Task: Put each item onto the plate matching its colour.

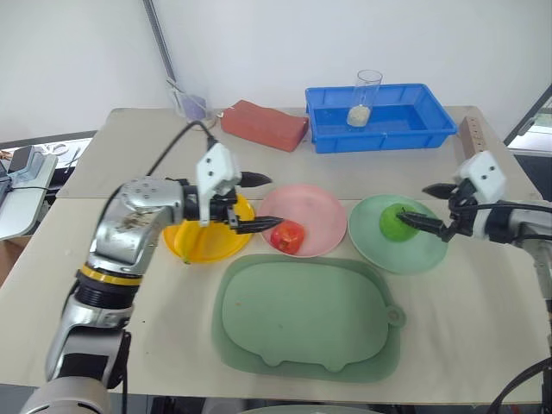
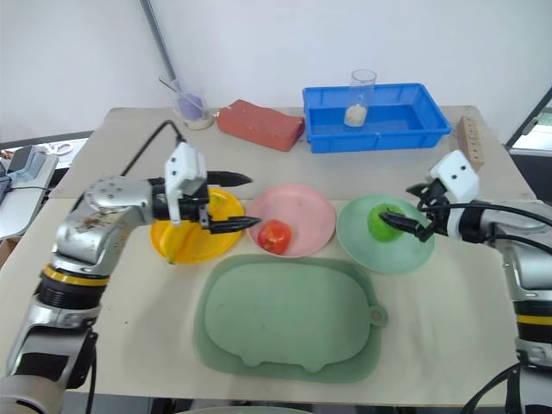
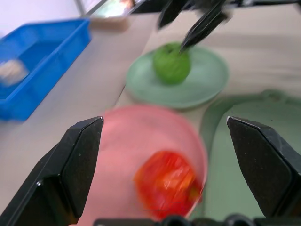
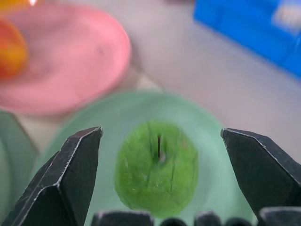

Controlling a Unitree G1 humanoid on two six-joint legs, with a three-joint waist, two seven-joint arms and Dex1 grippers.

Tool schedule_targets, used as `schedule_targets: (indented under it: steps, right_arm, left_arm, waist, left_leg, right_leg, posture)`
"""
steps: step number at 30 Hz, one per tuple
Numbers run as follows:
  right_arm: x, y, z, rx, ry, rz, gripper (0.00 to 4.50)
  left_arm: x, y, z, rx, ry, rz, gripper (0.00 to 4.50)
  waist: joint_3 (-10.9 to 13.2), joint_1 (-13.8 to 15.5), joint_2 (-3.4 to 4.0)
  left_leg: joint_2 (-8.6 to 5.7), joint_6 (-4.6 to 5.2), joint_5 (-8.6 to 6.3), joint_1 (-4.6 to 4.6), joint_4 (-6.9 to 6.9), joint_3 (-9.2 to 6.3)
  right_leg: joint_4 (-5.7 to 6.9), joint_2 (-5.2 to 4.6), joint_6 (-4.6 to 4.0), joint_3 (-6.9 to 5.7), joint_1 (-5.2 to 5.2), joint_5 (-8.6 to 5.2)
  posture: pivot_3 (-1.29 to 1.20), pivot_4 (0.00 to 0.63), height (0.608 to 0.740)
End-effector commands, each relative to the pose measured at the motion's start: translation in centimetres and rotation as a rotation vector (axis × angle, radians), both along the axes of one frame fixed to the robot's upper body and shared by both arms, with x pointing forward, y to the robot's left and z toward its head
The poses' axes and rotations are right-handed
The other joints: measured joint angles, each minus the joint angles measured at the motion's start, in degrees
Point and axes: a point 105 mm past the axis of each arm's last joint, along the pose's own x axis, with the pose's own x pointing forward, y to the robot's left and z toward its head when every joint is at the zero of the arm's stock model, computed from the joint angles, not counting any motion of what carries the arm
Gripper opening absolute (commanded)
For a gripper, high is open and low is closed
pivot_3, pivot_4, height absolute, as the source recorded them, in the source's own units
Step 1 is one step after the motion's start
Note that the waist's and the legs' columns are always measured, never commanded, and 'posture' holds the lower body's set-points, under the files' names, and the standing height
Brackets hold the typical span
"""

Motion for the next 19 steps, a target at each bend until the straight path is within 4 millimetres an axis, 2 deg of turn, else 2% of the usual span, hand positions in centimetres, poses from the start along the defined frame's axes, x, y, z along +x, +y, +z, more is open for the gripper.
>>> schedule_targets:
  steps: [1,3,5,7,9,11,14,17,19]
  right_arm:
    - [-1.2,-1.1,2.5,0.059,-0.097,-0.065,4.48]
    - [-1.1,-3.8,2.1,0.094,-0.151,-0.217,4.48]
    - [-1.1,-5.5,1.6,0.097,-0.194,-0.315,4.48]
    - [-1.0,-8.3,0.4,0.11,-0.267,-0.496,4.48]
    - [-1.0,-10.8,-1.2,0.093,-0.321,-0.652,4.48]
    - [-1.1,-12.6,-2.7,0.077,-0.363,-0.77,4.48]
    - [-1.1,-14.8,-4.5,0.065,-0.397,-0.917,4.48]
    - [-0.9,-16.0,-6.0,0.081,-0.415,-1.022,4.48]
    - [-0.8,-16.4,-6.3,0.085,-0.427,-1.049,4.48]
  left_arm:
    - [1.8,6.2,1.6,-0.038,-0.058,0.292,4.5]
    - [3.2,10.9,2.1,-0.108,-0.108,0.544,4.5]
    - [3.8,13.8,2.1,-0.153,-0.138,0.696,4.5]
    - [4.0,18.0,0.9,-0.191,-0.156,0.905,4.5]
    - [3.6,21.0,-0.9,-0.222,-0.152,1.055,4.5]
    - [3.4,22.5,-2.5,-0.255,-0.134,1.147,4.5]
    - [3.1,23.4,-4.5,-0.281,-0.109,1.234,4.5]
    - [2.8,24.1,-6.6,-0.288,-0.086,1.303,4.5]
    - [2.7,24.2,-7.2,-0.289,-0.078,1.324,4.5]
  waist:
    - [-0.01,0.01,0.0]
    - [-0.04,0.16,-0.07]
    - [-0.07,0.4,-0.1]
    - [-0.13,0.42,-0.15]
    - [-0.15,0.34,-0.12]
    - [-0.15,0.32,-0.12]
    - [-0.15,0.37,-0.12]
    - [-0.15,0.12,-0.12]
    - [-0.15,0.08,-0.12]
  left_leg:
    - [0.02,0.0,0.0,0.03,-0.03,0.0]
    - [0.02,-0.03,0.02,0.06,-0.04,0.0]
    - [0.01,-0.04,0.02,0.1,0.0,-0.02]
    - [-0.05,-0.05,0.03,0.08,0.02,0.01]
    - [-0.05,-0.06,0.03,0.08,0.0,0.04]
    - [-0.07,-0.06,0.03,0.1,-0.07,0.05]
    - [-0.07,-0.1,0.06,0.11,-0.13,0.04]
    - [-0.07,-0.18,0.1,0.17,-0.17,0.06]
    - [-0.08,-0.18,0.1,0.23,-0.25,0.07]
  right_leg:
    - [0.0,0.01,0.0,0.0,0.0,0.0]
    - [0.0,0.0,0.0,-0.01,0.01,0.0]
    - [0.0,-0.01,0.0,-0.04,0.06,0.0]
    - [0.0,-0.06,0.0,-0.03,0.05,0.0]
    - [-0.01,-0.07,0.0,-0.01,0.05,0.0]
    - [0.0,-0.09,-0.01,0.0,0.02,0.0]
    - [0.03,-0.09,-0.01,0.0,0.0,0.01]
    - [0.05,-0.09,-0.02,0.01,0.01,0.01]
    - [0.05,-0.09,-0.02,0.04,0.03,0.01]
  posture:
    - [0.0,0.15,0.74]
    - [0.0,0.15,0.74]
    - [0.0,0.15,0.74]
    - [0.0,0.15,0.74]
    - [0.0,0.15,0.74]
    - [0.0,0.15,0.74]
    - [0.0,0.15,0.74]
    - [0.0,0.15,0.74]
    - [0.0,0.15,0.74]
